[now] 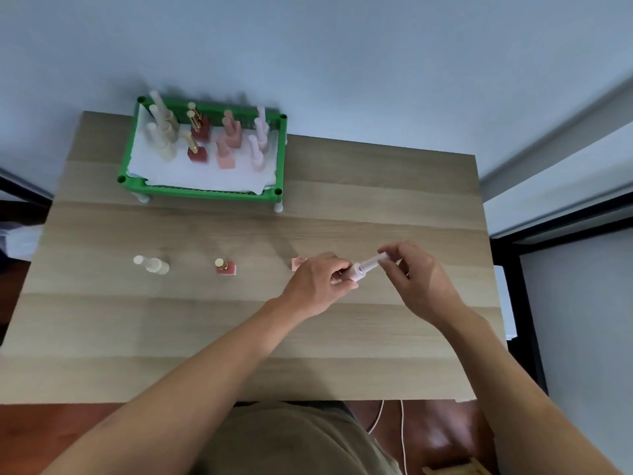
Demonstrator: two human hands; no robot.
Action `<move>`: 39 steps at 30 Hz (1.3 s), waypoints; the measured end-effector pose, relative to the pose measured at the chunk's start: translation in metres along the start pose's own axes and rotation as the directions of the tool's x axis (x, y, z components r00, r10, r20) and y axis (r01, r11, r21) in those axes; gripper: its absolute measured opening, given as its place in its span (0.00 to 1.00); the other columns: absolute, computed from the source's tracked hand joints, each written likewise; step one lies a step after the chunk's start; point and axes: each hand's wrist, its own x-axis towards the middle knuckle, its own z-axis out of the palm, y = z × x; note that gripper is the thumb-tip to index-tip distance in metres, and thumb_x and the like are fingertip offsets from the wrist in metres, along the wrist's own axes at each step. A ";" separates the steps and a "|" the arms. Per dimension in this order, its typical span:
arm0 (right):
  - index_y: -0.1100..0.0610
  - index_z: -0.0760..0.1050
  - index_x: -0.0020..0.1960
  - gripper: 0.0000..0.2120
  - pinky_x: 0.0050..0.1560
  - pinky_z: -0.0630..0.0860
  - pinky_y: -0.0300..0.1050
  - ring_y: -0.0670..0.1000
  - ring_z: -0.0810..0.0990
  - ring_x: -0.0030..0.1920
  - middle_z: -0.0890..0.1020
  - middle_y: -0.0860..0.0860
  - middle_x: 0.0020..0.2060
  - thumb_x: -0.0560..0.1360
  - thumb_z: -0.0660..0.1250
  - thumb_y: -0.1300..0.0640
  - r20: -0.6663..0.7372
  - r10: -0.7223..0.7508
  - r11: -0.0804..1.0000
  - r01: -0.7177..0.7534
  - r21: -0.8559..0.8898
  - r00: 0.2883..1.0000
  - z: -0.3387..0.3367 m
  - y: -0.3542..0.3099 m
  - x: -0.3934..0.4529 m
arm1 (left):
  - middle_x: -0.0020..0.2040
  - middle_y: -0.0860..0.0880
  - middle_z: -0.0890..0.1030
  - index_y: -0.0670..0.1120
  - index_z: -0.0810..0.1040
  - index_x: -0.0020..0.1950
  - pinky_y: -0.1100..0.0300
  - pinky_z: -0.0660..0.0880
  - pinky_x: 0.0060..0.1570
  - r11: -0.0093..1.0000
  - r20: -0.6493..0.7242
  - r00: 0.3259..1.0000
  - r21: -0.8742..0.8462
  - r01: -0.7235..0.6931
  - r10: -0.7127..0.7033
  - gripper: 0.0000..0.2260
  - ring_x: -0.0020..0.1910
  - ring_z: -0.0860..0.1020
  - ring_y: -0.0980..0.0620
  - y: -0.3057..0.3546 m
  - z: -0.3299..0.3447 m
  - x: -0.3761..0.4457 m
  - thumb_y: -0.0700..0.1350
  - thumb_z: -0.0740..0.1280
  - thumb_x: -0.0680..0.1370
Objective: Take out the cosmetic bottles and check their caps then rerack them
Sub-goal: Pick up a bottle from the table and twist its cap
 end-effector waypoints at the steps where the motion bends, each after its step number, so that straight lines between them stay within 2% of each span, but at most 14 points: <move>1: 0.52 0.79 0.55 0.06 0.38 0.68 0.29 0.44 0.75 0.36 0.78 0.44 0.43 0.80 0.66 0.53 0.011 0.009 1.000 -0.009 0.002 1.000 0.000 -0.002 0.000 | 0.43 0.51 0.79 0.47 0.81 0.48 0.56 0.70 0.58 1.000 -0.001 1.000 -0.002 -0.001 0.001 0.10 0.41 0.77 0.53 -0.001 -0.002 -0.002 0.53 0.73 0.74; 2: 0.50 0.78 0.53 0.04 0.36 0.68 0.29 0.43 0.74 0.34 0.77 0.43 0.41 0.80 0.66 0.51 0.024 0.018 1.000 -0.018 0.003 1.000 0.001 -0.005 0.000 | 0.43 0.51 0.79 0.47 0.82 0.48 0.49 0.73 0.57 1.000 0.003 1.000 -0.010 -0.002 0.002 0.10 0.41 0.77 0.53 -0.001 -0.005 -0.004 0.53 0.73 0.74; 4: 0.48 0.77 0.48 0.05 0.33 0.67 0.30 0.42 0.73 0.32 0.76 0.42 0.36 0.80 0.66 0.49 0.036 0.042 0.999 -0.042 0.004 0.998 0.002 -0.009 0.000 | 0.43 0.51 0.79 0.47 0.82 0.48 0.44 0.75 0.54 1.000 0.009 1.000 -0.025 -0.008 0.008 0.10 0.42 0.77 0.53 0.000 -0.009 -0.008 0.53 0.73 0.74; 8: 0.50 0.71 0.37 0.17 0.28 0.64 0.36 0.44 0.70 0.28 0.71 0.44 0.26 0.78 0.65 0.41 0.034 0.099 0.993 -0.097 -0.064 0.995 0.003 -0.017 0.002 | 0.43 0.53 0.79 0.49 0.82 0.49 0.44 0.75 0.54 0.998 -0.003 0.999 -0.035 -0.044 0.044 0.09 0.42 0.77 0.54 0.001 -0.015 -0.015 0.53 0.74 0.74; 12: 0.55 0.65 0.31 0.27 0.28 0.62 0.46 0.46 0.64 0.25 0.67 0.47 0.23 0.78 0.60 0.36 0.009 0.080 0.979 -0.077 -0.188 0.997 0.003 -0.027 0.004 | 0.44 0.53 0.79 0.48 0.82 0.49 0.46 0.75 0.54 0.996 -0.021 0.997 -0.044 -0.075 0.074 0.09 0.44 0.77 0.53 0.001 -0.018 -0.022 0.52 0.74 0.74; 16: 0.57 0.70 0.33 0.34 0.30 0.68 0.49 0.50 0.72 0.28 0.74 0.51 0.25 0.75 0.52 0.26 0.040 0.090 0.951 -0.074 -0.299 0.995 0.001 -0.036 0.005 | 0.44 0.51 0.79 0.47 0.82 0.50 0.50 0.76 0.50 0.996 -0.026 0.997 -0.049 -0.078 0.077 0.10 0.44 0.77 0.52 -0.002 -0.023 -0.027 0.51 0.74 0.74; 19: 0.46 0.74 0.40 0.25 0.32 0.69 0.42 0.42 0.76 0.34 0.79 0.43 0.32 0.74 0.55 0.26 0.063 0.090 0.956 -0.069 -0.284 0.994 -0.003 -0.036 0.004 | 0.44 0.51 0.79 0.48 0.82 0.52 0.52 0.77 0.47 0.996 -0.028 0.997 -0.058 -0.073 0.072 0.10 0.43 0.78 0.53 -0.005 -0.029 -0.028 0.51 0.75 0.74; 21: 0.42 0.74 0.53 0.16 0.37 0.70 0.38 0.40 0.78 0.38 0.80 0.39 0.41 0.75 0.62 0.31 0.120 0.044 0.973 -0.015 -0.229 0.992 -0.006 -0.034 0.002 | 0.45 0.52 0.79 0.48 0.82 0.52 0.55 0.78 0.46 0.996 -0.033 0.997 -0.057 -0.071 0.069 0.11 0.43 0.79 0.53 -0.007 -0.032 -0.029 0.51 0.75 0.74; 23: 0.42 0.73 0.61 0.17 0.38 0.69 0.35 0.42 0.78 0.38 0.79 0.38 0.47 0.75 0.68 0.40 0.156 -0.030 0.983 0.058 -0.174 0.987 -0.007 -0.032 -0.001 | 0.45 0.52 0.79 0.47 0.82 0.51 0.56 0.78 0.45 0.996 -0.036 0.997 -0.057 -0.075 0.073 0.10 0.42 0.79 0.53 -0.009 -0.034 -0.029 0.51 0.75 0.74; 26: 0.45 0.75 0.60 0.12 0.39 0.70 0.35 0.45 0.78 0.39 0.79 0.39 0.47 0.77 0.70 0.50 0.146 -0.113 0.983 0.132 -0.125 0.983 -0.003 -0.038 -0.003 | 0.45 0.52 0.79 0.47 0.82 0.52 0.58 0.78 0.45 0.995 -0.040 0.996 -0.059 -0.081 0.079 0.10 0.42 0.79 0.54 -0.010 -0.036 -0.031 0.50 0.75 0.74; 29: 0.46 0.77 0.50 0.06 0.34 0.68 0.36 0.43 0.77 0.37 0.79 0.40 0.38 0.78 0.67 0.45 0.120 -0.076 0.985 0.093 -0.144 0.990 0.001 -0.045 -0.002 | 0.45 0.52 0.80 0.48 0.82 0.52 0.56 0.78 0.45 0.995 -0.044 0.995 -0.048 -0.093 0.090 0.10 0.42 0.79 0.53 -0.012 -0.038 -0.032 0.50 0.75 0.74; 33: 0.52 0.70 0.35 0.22 0.28 0.63 0.45 0.48 0.69 0.27 0.73 0.47 0.26 0.78 0.61 0.38 0.084 0.018 0.969 0.003 -0.248 0.996 0.002 -0.050 0.001 | 0.46 0.54 0.79 0.49 0.82 0.54 0.56 0.79 0.45 0.993 -0.045 0.993 -0.046 -0.109 0.107 0.11 0.43 0.78 0.55 -0.011 -0.038 -0.034 0.51 0.75 0.74; 35: 0.57 0.72 0.33 0.29 0.29 0.68 0.51 0.54 0.73 0.28 0.75 0.51 0.26 0.79 0.57 0.34 0.108 0.057 0.959 -0.025 -0.281 0.992 0.002 -0.054 0.004 | 0.46 0.53 0.79 0.49 0.82 0.53 0.55 0.78 0.46 0.992 -0.040 0.993 -0.052 -0.117 0.115 0.10 0.43 0.79 0.54 -0.010 -0.038 -0.034 0.50 0.75 0.74; 39: 0.54 0.76 0.36 0.33 0.35 0.75 0.51 0.51 0.78 0.32 0.79 0.50 0.30 0.77 0.50 0.28 0.122 0.116 0.952 -0.075 -0.298 0.986 -0.002 -0.059 0.007 | 0.46 0.53 0.79 0.49 0.82 0.51 0.54 0.78 0.47 0.993 -0.039 0.994 -0.057 -0.105 0.103 0.09 0.43 0.79 0.53 -0.013 -0.038 -0.035 0.50 0.75 0.74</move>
